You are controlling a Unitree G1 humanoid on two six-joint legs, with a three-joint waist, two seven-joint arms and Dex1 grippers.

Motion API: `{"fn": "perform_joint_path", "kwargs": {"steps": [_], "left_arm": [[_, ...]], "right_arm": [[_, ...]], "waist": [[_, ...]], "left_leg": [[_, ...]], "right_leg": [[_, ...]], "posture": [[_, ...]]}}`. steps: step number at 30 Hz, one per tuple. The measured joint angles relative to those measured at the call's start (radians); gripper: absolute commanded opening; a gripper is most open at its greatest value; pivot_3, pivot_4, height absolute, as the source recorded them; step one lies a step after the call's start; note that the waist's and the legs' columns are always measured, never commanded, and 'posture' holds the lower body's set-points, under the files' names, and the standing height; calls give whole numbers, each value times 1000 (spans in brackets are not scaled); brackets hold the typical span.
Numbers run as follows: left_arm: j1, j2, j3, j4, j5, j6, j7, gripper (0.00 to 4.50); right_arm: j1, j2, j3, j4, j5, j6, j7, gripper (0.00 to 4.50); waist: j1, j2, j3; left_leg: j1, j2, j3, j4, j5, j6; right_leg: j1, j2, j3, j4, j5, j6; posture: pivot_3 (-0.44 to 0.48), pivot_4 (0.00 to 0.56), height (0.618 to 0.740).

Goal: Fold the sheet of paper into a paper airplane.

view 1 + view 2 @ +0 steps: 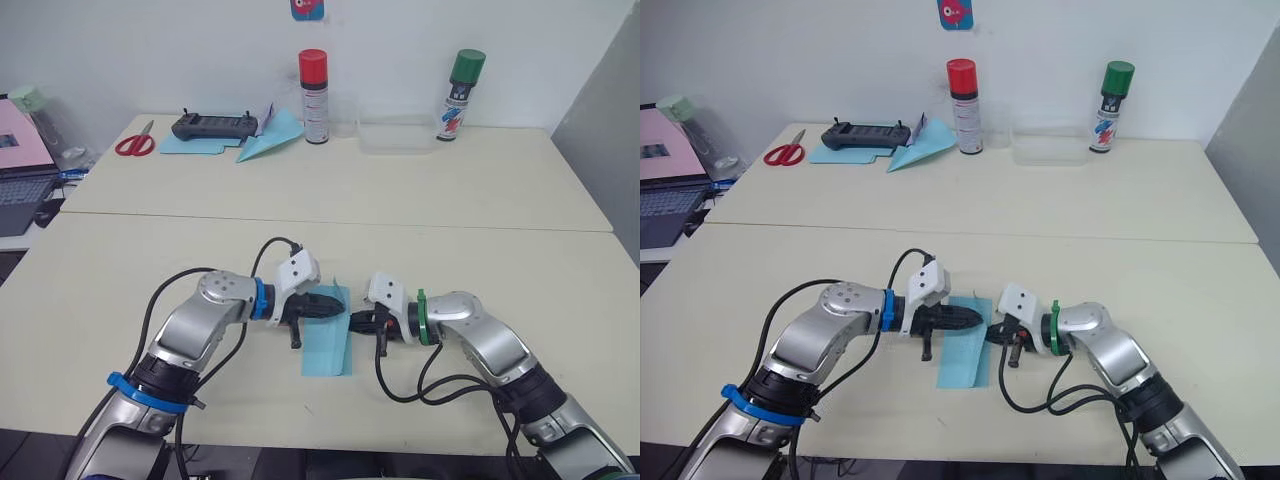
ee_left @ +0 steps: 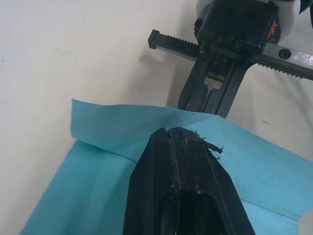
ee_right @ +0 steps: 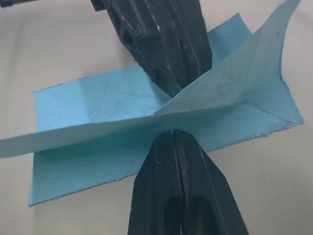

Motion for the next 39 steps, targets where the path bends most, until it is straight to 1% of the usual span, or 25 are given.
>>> {"fn": "perform_joint_path", "kwargs": {"steps": [1,2,4,6,7,11,15,16,19,21,28,37,39], "left_arm": [[0,0,-1,2,2,-5,0,0],[0,0,-4,4,5,-12,0,0],[1,0,-7,9,9,-18,-1,0],[0,-2,-13,20,15,-25,-2,0],[-1,-4,-18,27,18,-31,-2,0],[-6,-19,-35,32,22,-44,-3,0],[-8,-19,-35,32,22,-51,-3,0],[-8,-19,-35,32,22,-51,-3,0],[-8,-20,-36,32,22,-53,-3,0],[-9,-21,-37,33,23,-53,-3,0],[-31,-21,-42,53,23,-58,-4,0],[-44,-25,-46,57,23,-59,-5,0],[-61,-50,-46,56,21,-53,-4,0]], "right_arm": [[0,7,-19,-2,13,33,-6,582],[-1,9,-38,-2,30,60,-12,881],[-3,3,-76,-12,69,131,-14,1564],[-6,-18,-112,-38,115,223,-13,2372],[-9,-23,-130,-45,131,263,-14,2609],[-37,-18,-228,-53,220,450,-50,2609],[-51,-3,-292,-78,305,594,-88,2609],[-51,-1,-296,-80,313,605,-90,2609],[-63,42,-364,-84,384,728,-131,2609],[-79,60,-395,-86,414,778,-152,2609],[-131,130,-565,-71,517,941,-233,2609],[-126,146,-574,-110,556,1027,-295,2609],[-126,165,-581,-116,580,1054,-307,2609]], "waist": [[0,0,0],[0,0,0],[1,0,0],[2,0,0],[2,0,0],[2,0,0],[2,0,0],[2,0,0],[1,0,0],[1,0,0],[0,0,0],[-5,0,1],[-6,0,1]], "left_leg": [[0,0,0,0,0,0],[0,0,0,0,0,0],[-1,0,0,0,0,0],[-1,0,0,0,0,0],[-1,0,0,0,0,0],[-2,0,0,0,0,0],[-2,0,0,0,0,0],[-2,0,0,0,0,0],[-3,0,0,0,0,0],[-3,0,0,0,0,0],[-4,0,0,0,0,0],[-5,0,1,-1,0,0],[-5,0,1,-1,0,0]], "right_leg": [[0,0,0,0,0,0],[0,0,0,0,0,0],[0,0,0,0,0,0],[-1,0,0,0,0,0],[-1,0,0,0,0,0],[-1,0,0,0,0,0],[-2,0,0,1,0,0],[-2,0,0,1,0,0],[-3,0,0,1,0,0],[-4,0,0,1,0,0],[-5,0,0,2,1,-2],[-6,0,1,2,1,-2],[-6,0,1,2,1,-2]], "posture": [[0,150,740],[0,150,740],[0,150,740],[0,150,740],[0,150,740],[0,150,740],[0,150,740],[0,150,740],[0,150,740],[0,150,740],[0,150,740],[0,150,740],[0,150,740]]}}
